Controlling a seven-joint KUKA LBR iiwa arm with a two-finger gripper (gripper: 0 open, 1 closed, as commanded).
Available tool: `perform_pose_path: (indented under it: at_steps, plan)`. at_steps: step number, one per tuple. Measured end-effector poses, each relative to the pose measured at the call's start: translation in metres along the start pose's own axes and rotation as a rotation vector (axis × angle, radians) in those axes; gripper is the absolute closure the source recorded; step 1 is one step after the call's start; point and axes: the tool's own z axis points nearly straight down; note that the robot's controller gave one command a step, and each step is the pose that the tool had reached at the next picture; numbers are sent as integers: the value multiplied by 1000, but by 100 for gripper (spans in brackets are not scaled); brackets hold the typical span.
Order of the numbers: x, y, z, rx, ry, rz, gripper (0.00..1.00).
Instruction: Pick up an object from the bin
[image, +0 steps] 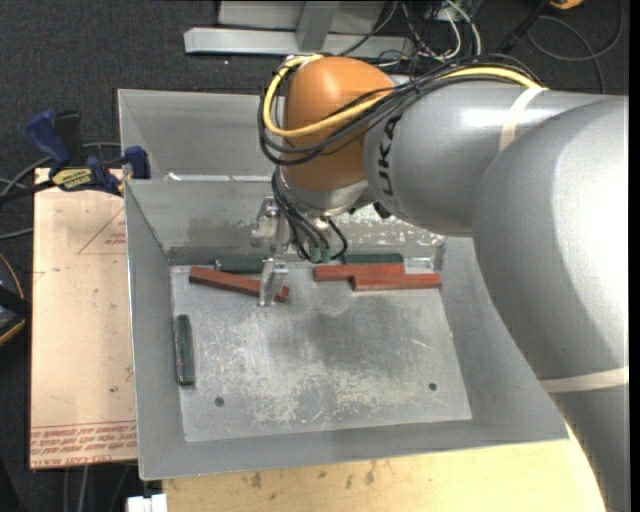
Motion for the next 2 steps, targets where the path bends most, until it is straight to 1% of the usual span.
perform_pose_path:
  at_steps: [1,2]
  plan:
    - [9,-7,71,-4,-7,-62,100]
    - [9,-7,71,-4,-7,-62,100]
